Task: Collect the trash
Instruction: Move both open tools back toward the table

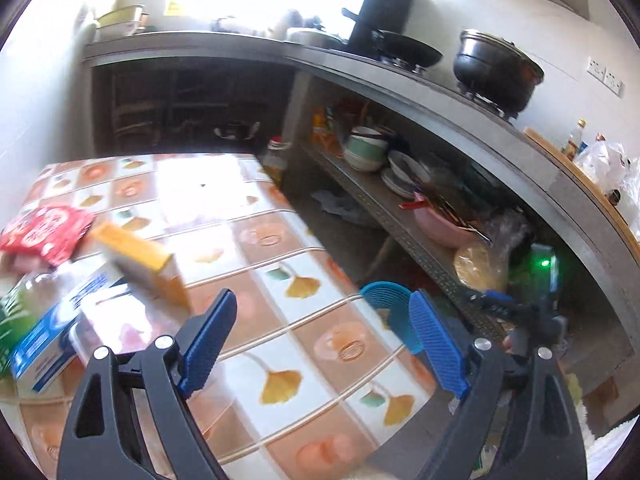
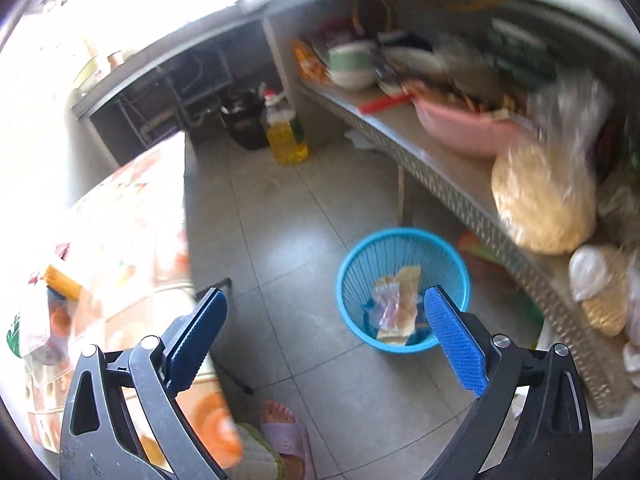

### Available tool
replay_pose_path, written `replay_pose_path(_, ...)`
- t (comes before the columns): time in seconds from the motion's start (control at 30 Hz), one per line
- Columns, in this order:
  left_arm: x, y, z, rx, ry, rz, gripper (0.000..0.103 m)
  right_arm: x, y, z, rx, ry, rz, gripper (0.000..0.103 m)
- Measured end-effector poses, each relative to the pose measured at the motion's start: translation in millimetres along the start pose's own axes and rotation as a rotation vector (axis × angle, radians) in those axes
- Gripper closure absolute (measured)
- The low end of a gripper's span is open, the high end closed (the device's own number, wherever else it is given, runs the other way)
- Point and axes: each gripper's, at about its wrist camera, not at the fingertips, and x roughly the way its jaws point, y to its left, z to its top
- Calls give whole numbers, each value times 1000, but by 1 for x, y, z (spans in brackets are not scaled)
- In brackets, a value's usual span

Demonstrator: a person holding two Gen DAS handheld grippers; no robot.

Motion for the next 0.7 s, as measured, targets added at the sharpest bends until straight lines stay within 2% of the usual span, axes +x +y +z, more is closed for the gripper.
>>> replay_pose_path(0.23,-34,42,-31,-83,-25,58,16,-34,77,4,-172,-51,-32,8)
replay_pose_path(0.4,-52,68,-49,-140,-39,108,16,-48,132,-5,-308,-84,-9,8)
replay_pose_path(0.6,-68,88,-67,-153,-55,157,16,-55,172,-10,-387,-100,25,8)
replay_pose_path(0.7,-72,94,-75,-150,-51,182,14,-56,168,-5,-362,-102,55,8)
